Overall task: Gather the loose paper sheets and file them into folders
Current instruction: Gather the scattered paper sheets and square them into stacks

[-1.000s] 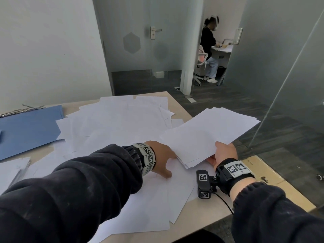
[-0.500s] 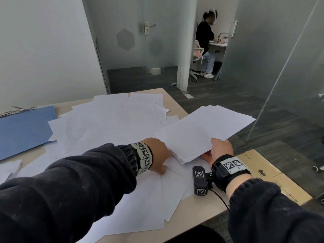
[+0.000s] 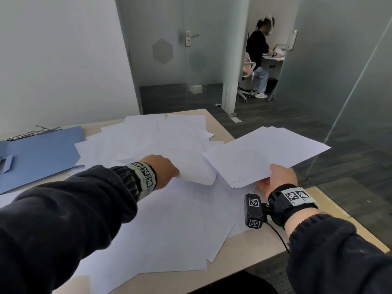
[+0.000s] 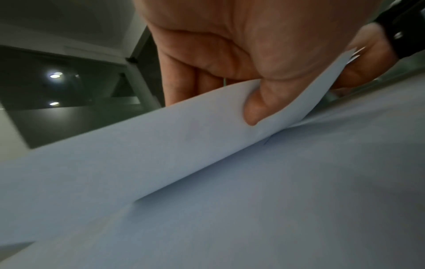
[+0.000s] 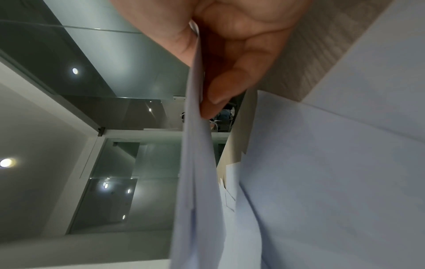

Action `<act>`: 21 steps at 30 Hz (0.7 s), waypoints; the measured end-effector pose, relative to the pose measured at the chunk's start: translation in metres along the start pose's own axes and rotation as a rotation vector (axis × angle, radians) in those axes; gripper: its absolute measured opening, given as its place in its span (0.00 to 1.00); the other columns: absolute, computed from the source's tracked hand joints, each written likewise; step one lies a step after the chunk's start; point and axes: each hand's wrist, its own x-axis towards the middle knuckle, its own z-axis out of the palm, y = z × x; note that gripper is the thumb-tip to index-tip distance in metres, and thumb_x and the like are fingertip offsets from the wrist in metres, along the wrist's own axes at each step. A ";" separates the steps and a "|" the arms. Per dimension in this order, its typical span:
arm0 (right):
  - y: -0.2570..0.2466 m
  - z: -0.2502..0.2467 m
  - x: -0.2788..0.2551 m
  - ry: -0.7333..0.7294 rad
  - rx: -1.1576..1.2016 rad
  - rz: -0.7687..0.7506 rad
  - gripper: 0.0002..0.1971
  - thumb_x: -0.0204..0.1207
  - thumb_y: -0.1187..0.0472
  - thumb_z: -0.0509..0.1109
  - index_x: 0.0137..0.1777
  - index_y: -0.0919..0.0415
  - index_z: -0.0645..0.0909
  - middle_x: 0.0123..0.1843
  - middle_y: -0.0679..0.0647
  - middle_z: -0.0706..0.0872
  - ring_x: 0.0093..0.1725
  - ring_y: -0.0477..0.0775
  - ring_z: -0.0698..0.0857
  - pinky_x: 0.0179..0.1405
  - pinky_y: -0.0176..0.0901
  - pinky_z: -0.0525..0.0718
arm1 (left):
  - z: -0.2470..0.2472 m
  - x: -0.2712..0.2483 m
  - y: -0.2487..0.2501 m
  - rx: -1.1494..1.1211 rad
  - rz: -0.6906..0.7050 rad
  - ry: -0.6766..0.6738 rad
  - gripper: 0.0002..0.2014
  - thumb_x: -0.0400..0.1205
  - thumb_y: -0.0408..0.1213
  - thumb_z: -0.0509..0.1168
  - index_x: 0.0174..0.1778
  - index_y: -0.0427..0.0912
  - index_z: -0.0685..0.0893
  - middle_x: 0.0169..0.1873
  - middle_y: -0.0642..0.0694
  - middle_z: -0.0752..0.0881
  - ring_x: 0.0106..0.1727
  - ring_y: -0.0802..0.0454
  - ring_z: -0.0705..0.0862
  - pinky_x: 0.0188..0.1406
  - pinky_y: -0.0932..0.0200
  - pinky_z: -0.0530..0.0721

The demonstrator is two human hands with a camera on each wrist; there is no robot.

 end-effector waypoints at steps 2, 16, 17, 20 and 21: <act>0.004 0.007 -0.013 -0.011 0.000 -0.010 0.07 0.83 0.68 0.62 0.51 0.54 0.78 0.52 0.61 0.86 0.48 0.65 0.87 0.39 0.56 0.90 | 0.014 -0.013 -0.016 -0.054 -0.038 -0.067 0.28 0.85 0.33 0.48 0.80 0.62 0.69 0.75 0.50 0.78 0.73 0.43 0.77 0.68 0.51 0.76; 0.038 0.056 -0.056 -0.142 -0.050 -0.026 0.12 0.81 0.70 0.63 0.45 0.51 0.81 0.46 0.57 0.88 0.41 0.61 0.86 0.47 0.59 0.87 | 0.067 -0.053 -0.047 -0.278 -0.030 -0.106 0.36 0.73 0.64 0.66 0.78 0.67 0.64 0.75 0.63 0.73 0.68 0.50 0.80 0.64 0.53 0.77; 0.039 0.056 -0.056 -0.137 -0.057 -0.022 0.12 0.81 0.70 0.63 0.45 0.51 0.81 0.47 0.57 0.88 0.41 0.61 0.87 0.50 0.62 0.87 | 0.066 -0.053 -0.047 -0.266 -0.021 -0.104 0.36 0.73 0.64 0.65 0.78 0.67 0.64 0.74 0.63 0.74 0.68 0.49 0.80 0.64 0.52 0.78; 0.041 0.055 -0.052 -0.109 -0.075 -0.020 0.10 0.81 0.69 0.64 0.47 0.53 0.81 0.46 0.57 0.88 0.44 0.64 0.88 0.53 0.67 0.87 | 0.064 -0.052 -0.046 -0.224 0.010 -0.097 0.34 0.75 0.62 0.63 0.78 0.65 0.65 0.72 0.60 0.78 0.65 0.47 0.82 0.65 0.49 0.79; 0.042 0.054 -0.052 -0.104 -0.083 -0.018 0.09 0.80 0.68 0.64 0.49 0.54 0.82 0.47 0.58 0.89 0.45 0.64 0.88 0.54 0.69 0.87 | 0.064 -0.051 -0.045 -0.211 0.017 -0.098 0.34 0.75 0.61 0.63 0.78 0.64 0.65 0.71 0.59 0.79 0.64 0.46 0.82 0.64 0.49 0.80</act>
